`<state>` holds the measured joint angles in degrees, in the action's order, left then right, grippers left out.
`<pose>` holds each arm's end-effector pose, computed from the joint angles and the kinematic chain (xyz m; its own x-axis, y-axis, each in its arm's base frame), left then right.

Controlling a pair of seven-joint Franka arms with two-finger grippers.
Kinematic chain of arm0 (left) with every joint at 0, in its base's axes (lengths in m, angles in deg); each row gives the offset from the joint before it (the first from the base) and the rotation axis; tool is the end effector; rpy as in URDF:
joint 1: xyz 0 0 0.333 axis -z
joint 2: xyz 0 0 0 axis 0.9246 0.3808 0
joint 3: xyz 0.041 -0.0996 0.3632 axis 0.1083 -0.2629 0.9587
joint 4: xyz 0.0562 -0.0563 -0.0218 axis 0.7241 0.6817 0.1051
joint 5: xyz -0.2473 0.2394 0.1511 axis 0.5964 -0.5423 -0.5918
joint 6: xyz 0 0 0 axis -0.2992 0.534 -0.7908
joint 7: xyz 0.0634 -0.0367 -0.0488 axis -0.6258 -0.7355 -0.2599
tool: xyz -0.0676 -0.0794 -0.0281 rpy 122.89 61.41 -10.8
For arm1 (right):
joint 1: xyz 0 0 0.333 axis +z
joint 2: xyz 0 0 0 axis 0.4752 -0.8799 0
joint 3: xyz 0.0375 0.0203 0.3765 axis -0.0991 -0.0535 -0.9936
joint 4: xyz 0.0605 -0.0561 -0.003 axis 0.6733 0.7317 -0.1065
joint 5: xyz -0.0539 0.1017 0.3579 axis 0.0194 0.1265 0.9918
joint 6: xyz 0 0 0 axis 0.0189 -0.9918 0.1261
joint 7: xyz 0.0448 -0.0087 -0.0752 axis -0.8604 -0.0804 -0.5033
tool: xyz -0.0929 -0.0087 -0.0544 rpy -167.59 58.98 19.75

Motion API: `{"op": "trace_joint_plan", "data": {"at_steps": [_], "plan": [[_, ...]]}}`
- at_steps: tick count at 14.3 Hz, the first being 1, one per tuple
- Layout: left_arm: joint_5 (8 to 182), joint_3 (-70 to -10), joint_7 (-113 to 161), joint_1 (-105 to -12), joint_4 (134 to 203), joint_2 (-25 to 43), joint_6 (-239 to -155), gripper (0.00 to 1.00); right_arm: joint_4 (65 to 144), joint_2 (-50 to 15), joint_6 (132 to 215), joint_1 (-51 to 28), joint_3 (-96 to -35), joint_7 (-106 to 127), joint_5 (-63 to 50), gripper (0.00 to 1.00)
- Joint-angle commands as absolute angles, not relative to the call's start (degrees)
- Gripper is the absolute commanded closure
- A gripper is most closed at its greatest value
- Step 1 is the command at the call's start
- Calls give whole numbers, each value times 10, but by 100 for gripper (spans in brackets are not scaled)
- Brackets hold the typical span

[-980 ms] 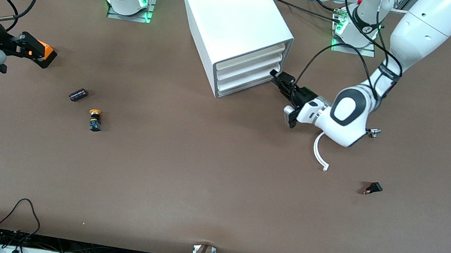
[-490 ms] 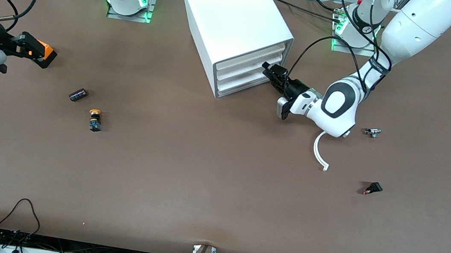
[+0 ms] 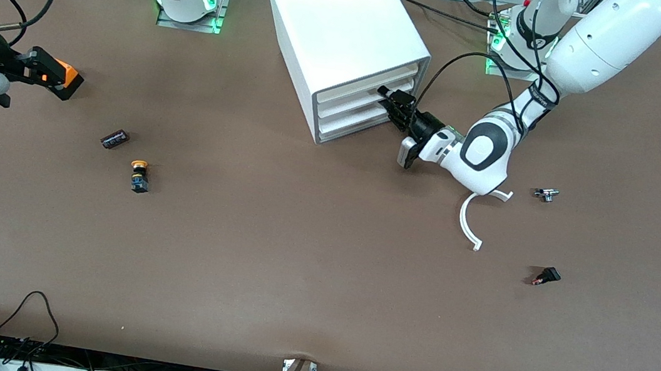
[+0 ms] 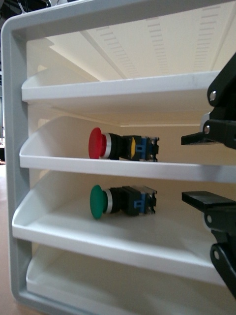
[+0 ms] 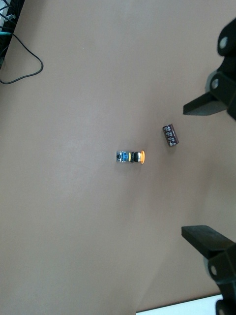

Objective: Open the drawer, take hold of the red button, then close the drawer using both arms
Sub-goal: 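Pull the drawer open with the left gripper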

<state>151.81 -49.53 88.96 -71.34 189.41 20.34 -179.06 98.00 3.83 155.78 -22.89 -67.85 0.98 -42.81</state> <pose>0.4561 -0.2836 0.2275 0.8050 -0.5927 -0.0259 -0.0156 -0.0647 0.9978 0.5651 0.0239 0.6586 0.9551 0.2913 0.0540 0.2914 -0.9566 0.0062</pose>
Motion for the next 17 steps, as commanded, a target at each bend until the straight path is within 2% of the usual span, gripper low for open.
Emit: {"op": "trace_joint_plan", "data": {"at_steps": [1,3,5,13,17], "plan": [[1545,-497,905,-705,1899,199,-1796,71,965,32,1553,-228,-681,15,-437,1],[1553,-497,905,-703,1899,200,-1796,82,965,32,1553,-228,-682,14,-437,1],[1554,-497,905,-699,1899,203,-1796,88,965,32,1553,-228,-682,13,-437,1],[1553,-492,898,-708,1882,203,-1796,90,965,32,1554,-228,-683,18,-432,1],[1548,-485,895,-723,1867,203,-1795,89,965,-2,1586,-221,-683,8,-430,1]]}}
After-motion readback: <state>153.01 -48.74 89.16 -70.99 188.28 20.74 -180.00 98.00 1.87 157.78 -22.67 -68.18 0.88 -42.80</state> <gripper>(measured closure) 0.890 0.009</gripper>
